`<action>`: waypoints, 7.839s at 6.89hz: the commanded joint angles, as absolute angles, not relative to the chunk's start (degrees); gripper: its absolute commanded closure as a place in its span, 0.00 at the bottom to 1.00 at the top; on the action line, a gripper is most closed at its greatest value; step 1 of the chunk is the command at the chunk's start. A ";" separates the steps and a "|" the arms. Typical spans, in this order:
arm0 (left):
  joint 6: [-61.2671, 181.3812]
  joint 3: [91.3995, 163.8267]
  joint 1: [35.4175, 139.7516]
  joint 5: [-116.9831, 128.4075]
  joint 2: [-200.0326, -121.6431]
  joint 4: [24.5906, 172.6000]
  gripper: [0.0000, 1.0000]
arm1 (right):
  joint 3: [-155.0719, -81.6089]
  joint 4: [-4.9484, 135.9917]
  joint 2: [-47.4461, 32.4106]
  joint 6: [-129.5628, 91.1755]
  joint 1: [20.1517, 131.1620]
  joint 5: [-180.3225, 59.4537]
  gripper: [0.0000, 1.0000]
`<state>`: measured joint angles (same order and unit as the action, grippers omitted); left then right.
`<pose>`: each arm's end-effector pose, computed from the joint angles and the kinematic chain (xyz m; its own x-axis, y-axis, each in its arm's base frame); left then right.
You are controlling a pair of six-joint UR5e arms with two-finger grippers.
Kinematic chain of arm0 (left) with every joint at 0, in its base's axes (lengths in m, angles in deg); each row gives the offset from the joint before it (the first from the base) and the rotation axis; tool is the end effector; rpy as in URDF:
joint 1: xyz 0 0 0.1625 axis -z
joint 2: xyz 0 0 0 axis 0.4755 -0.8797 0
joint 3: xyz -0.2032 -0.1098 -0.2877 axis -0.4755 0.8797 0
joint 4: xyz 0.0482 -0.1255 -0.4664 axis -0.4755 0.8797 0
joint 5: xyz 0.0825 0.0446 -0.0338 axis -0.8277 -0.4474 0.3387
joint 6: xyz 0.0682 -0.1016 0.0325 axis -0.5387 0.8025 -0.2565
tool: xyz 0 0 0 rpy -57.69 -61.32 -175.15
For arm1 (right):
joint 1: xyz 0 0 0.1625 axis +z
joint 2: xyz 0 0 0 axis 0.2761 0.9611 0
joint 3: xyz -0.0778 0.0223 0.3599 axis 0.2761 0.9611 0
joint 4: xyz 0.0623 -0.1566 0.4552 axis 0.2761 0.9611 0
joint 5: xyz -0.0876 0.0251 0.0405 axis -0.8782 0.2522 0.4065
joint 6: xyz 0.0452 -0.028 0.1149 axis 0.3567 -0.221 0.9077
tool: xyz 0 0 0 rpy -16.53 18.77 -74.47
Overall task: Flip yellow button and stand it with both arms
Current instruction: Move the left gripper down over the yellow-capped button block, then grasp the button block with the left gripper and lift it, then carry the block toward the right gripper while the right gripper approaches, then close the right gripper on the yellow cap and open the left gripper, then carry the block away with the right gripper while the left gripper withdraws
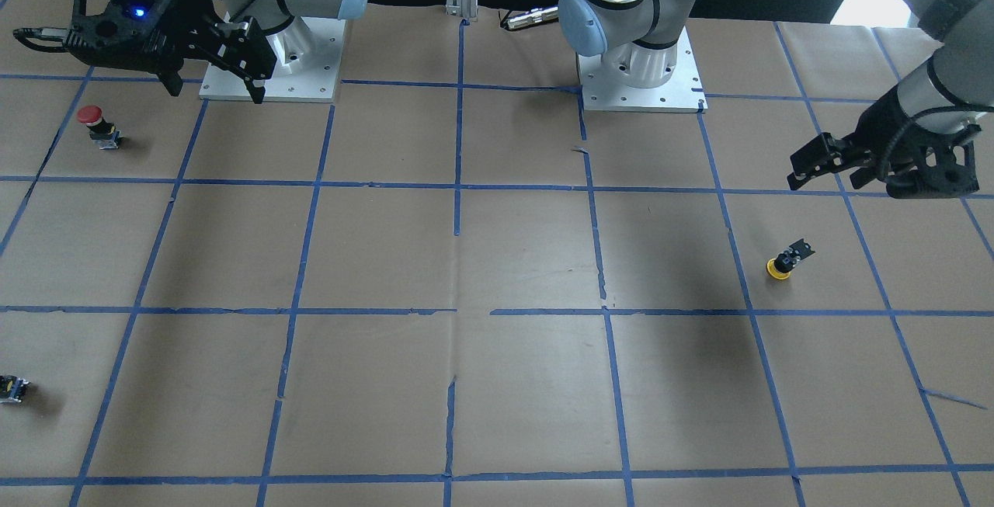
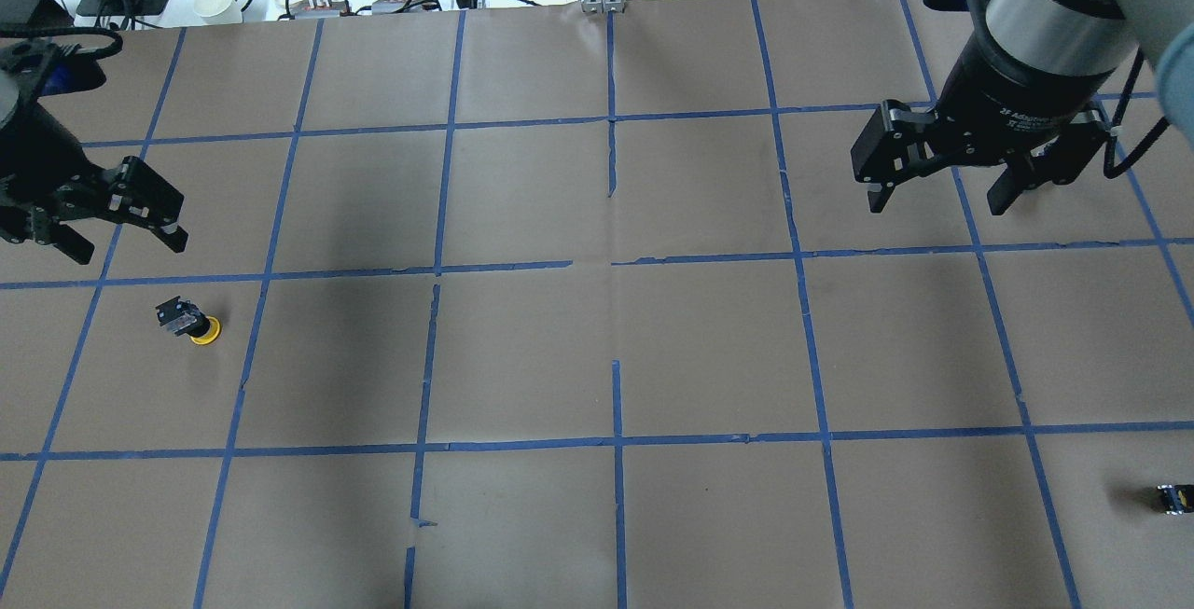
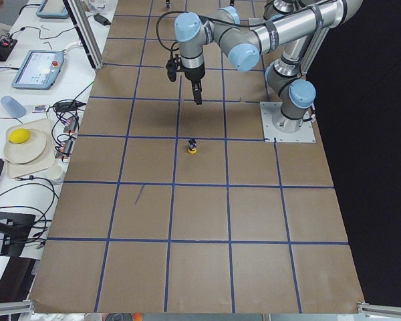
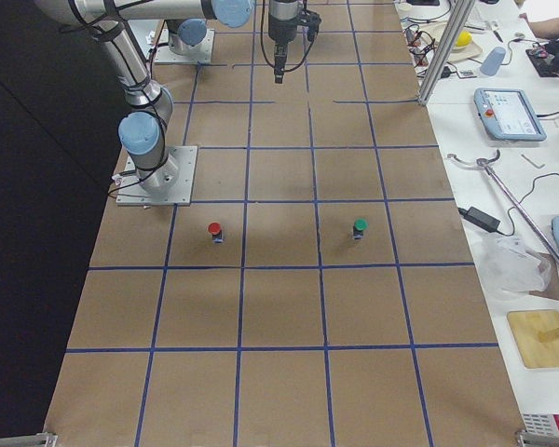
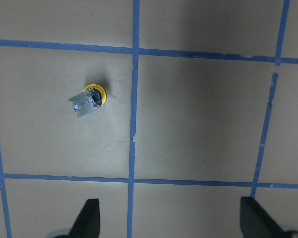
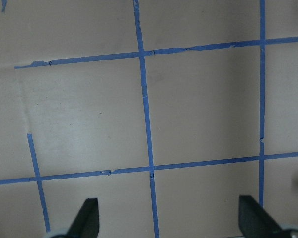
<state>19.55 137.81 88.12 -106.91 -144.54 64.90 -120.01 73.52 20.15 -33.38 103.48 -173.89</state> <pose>0.1675 -0.5466 0.2763 -0.9962 -0.0793 0.0364 -0.0745 0.9901 0.1187 0.1095 -0.5179 0.4213 -0.9964 0.0843 0.0092 0.0847 0.9956 0.0408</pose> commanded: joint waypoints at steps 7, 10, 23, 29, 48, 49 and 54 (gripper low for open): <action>18.43 148.53 83.32 -106.79 -157.15 40.85 0.37 | -120.00 73.41 20.15 -33.41 103.48 -173.90 0.00; 18.26 148.88 83.50 -106.70 -156.45 44.35 0.68 | -120.09 73.06 20.06 -33.06 103.56 -173.90 0.00; 17.21 156.17 122.14 -3.92 -150.29 71.54 0.78 | -117.54 70.27 16.19 -10.56 91.27 -139.39 0.00; 17.64 151.37 129.54 7.38 -156.09 51.83 0.82 | -118.24 68.14 16.89 2.26 90.64 -124.95 0.00; 20.78 146.60 131.75 10.28 -159.17 52.45 0.01 | -113.85 59.00 19.62 3.59 90.03 -129.42 0.80; 27.07 146.07 131.49 9.85 -158.30 51.58 0.00 | -113.85 59.17 19.62 3.59 90.03 -129.42 0.80; 53.11 130.73 124.89 -32.26 -154.00 45.60 0.00 | -111.92 60.06 19.27 1.84 87.67 -134.69 0.81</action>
<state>47.61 135.38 125.54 -22.52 -155.45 46.38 -112.68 60.00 19.32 2.77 88.93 -132.82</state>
